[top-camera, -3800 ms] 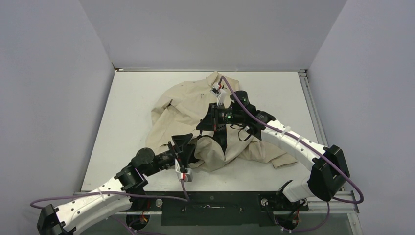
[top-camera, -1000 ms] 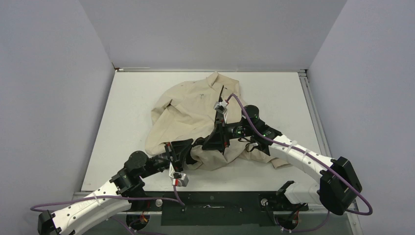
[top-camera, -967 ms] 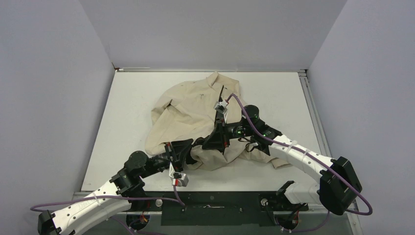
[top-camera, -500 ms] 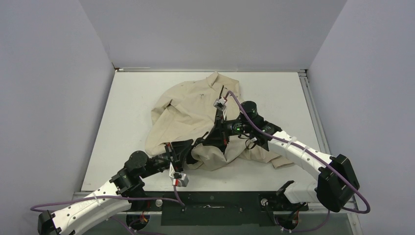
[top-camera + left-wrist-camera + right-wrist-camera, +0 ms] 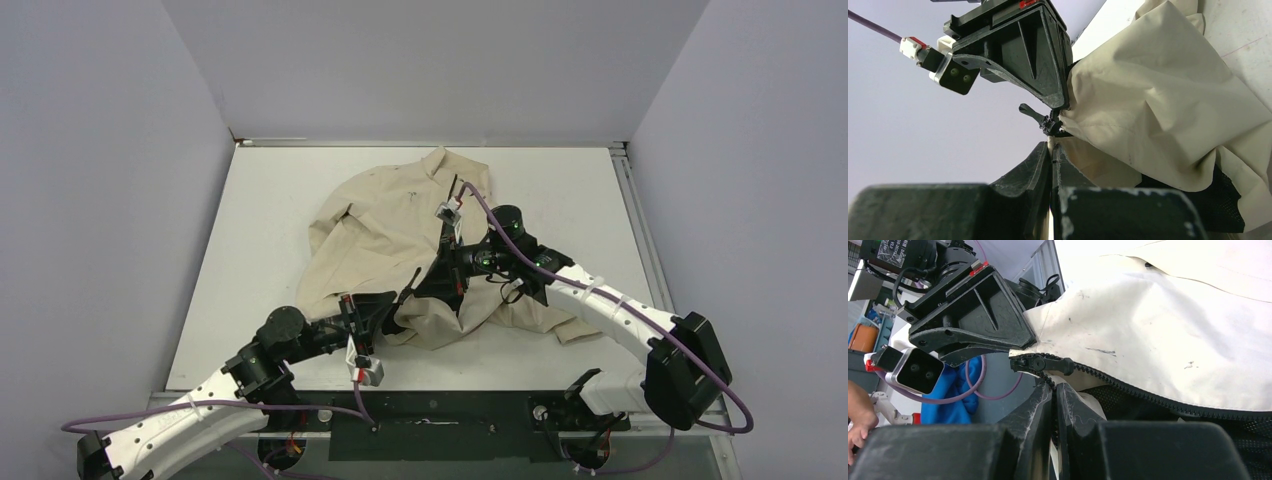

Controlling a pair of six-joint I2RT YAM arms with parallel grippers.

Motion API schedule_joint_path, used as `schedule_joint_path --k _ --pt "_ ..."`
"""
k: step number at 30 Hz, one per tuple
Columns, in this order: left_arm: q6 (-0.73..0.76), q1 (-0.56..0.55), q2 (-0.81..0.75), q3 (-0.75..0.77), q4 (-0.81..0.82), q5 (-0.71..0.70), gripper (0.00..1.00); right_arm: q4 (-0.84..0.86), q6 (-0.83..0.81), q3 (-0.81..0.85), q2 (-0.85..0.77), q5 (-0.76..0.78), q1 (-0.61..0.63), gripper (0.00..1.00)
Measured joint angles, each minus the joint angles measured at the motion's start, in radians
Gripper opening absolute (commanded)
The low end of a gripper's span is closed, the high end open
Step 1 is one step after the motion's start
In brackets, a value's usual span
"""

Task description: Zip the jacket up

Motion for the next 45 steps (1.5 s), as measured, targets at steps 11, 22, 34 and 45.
schedule_joint_path --k 11,22,34,45 --pt "-0.002 0.0 0.0 0.018 -0.06 0.009 0.0 -0.005 0.038 0.0 0.038 -0.009 -0.001 0.2" --pt "-0.005 0.0 0.002 0.02 -0.04 0.014 0.0 -0.004 0.048 0.0 0.009 -0.005 -0.053 0.64" --pt "-0.005 0.0 0.003 0.02 -0.039 0.014 0.0 0.082 0.117 0.0 0.005 -0.034 -0.051 0.35" --pt "-0.001 0.0 0.005 0.02 -0.039 0.014 0.0 0.084 0.139 0.0 0.006 -0.032 -0.02 0.35"
